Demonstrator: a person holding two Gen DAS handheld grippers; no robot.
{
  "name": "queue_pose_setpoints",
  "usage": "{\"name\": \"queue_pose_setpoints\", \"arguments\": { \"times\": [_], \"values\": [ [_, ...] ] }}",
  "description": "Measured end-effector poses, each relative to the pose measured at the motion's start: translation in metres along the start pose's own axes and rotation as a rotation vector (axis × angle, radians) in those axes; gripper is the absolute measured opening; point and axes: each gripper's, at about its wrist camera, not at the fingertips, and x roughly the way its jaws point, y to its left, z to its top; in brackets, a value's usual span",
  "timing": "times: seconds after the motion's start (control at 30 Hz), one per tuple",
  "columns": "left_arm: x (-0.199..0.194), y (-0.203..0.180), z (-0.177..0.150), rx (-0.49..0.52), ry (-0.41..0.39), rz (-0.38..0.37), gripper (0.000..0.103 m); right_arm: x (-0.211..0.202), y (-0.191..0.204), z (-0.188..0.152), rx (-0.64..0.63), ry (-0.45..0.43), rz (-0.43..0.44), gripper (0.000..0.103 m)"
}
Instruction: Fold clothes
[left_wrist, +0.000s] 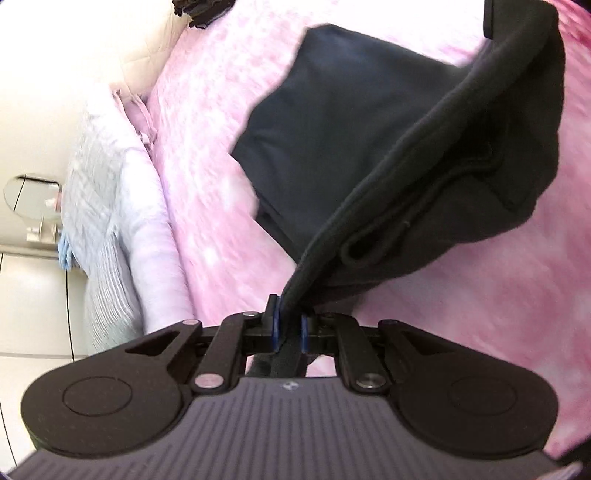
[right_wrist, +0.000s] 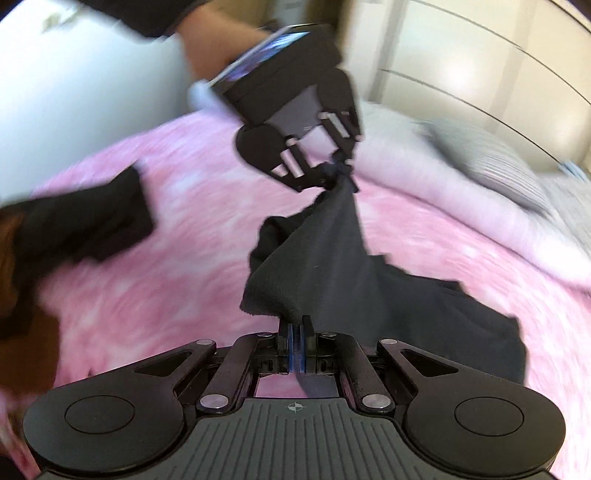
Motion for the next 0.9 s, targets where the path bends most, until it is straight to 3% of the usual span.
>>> {"name": "queue_pose_setpoints", "arguments": {
  "times": [0.17,0.3,0.4,0.6,0.83,0.9],
  "values": [
    [0.045,0.065,0.071,0.018,0.008,-0.054,0.009,-0.022,-0.078,-0.010,0.238,-0.035,-0.080,0.002],
    [0.098,0.094,0.128,0.057,0.011,-0.114,0.009,-0.028,-0.148,-0.038,0.448,-0.031,-0.111,0.002],
    [0.135,0.100,0.152,0.061,0.018,-0.164,0.009,-0.025,-0.195,-0.070,0.601,-0.017,-0.103,0.002],
    [0.191,0.088,0.180,0.072,0.042,-0.237,0.009,-0.015,-0.272,-0.130,0.855,0.012,-0.088,0.002],
    [0.251,0.082,0.201,0.061,0.055,-0.280,0.009,-0.005,-0.310,-0.169,0.927,0.031,-0.096,0.002],
    [0.261,0.081,0.202,0.041,0.058,-0.285,0.014,0.002,-0.317,-0.176,0.942,0.047,-0.092,0.002]
  ]
}}
